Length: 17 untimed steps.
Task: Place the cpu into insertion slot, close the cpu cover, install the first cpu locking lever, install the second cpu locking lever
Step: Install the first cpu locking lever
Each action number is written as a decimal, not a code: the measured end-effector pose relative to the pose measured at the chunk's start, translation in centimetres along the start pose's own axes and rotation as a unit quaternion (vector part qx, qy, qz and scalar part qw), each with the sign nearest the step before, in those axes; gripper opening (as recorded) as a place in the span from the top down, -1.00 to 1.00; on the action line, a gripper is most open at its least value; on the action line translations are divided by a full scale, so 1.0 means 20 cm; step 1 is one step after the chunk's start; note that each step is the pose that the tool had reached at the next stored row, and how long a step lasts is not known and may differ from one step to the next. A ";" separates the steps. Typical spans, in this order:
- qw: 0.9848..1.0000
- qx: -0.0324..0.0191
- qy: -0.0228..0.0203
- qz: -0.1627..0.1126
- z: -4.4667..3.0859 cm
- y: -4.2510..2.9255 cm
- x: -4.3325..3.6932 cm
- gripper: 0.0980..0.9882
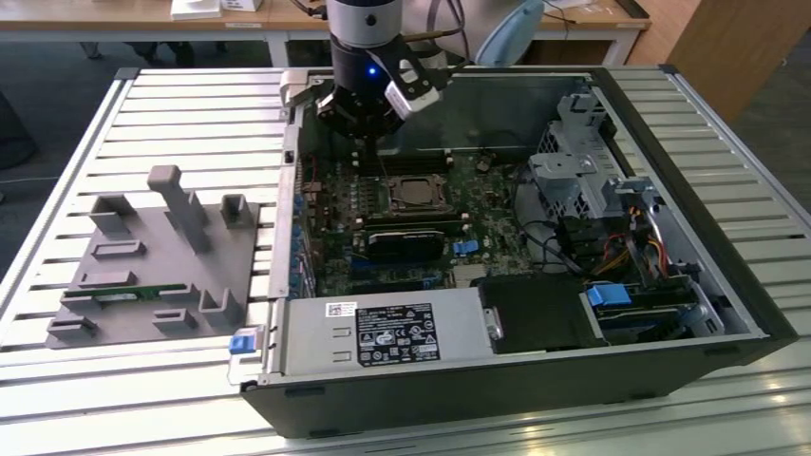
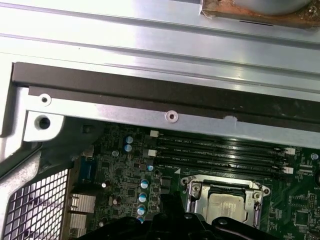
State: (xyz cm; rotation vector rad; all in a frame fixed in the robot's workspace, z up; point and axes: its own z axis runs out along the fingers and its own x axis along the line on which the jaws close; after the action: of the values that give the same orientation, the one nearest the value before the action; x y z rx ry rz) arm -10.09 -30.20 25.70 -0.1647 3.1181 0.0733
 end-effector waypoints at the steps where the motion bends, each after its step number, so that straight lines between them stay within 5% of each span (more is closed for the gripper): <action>1: 1.000 0.000 0.000 0.000 0.000 0.000 0.000 0.98; 17: 1.000 0.000 0.000 0.000 0.002 -0.006 -0.047 0.98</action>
State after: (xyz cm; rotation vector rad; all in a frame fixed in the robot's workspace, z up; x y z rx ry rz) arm -9.14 -30.22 25.68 -0.1634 3.1182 0.0735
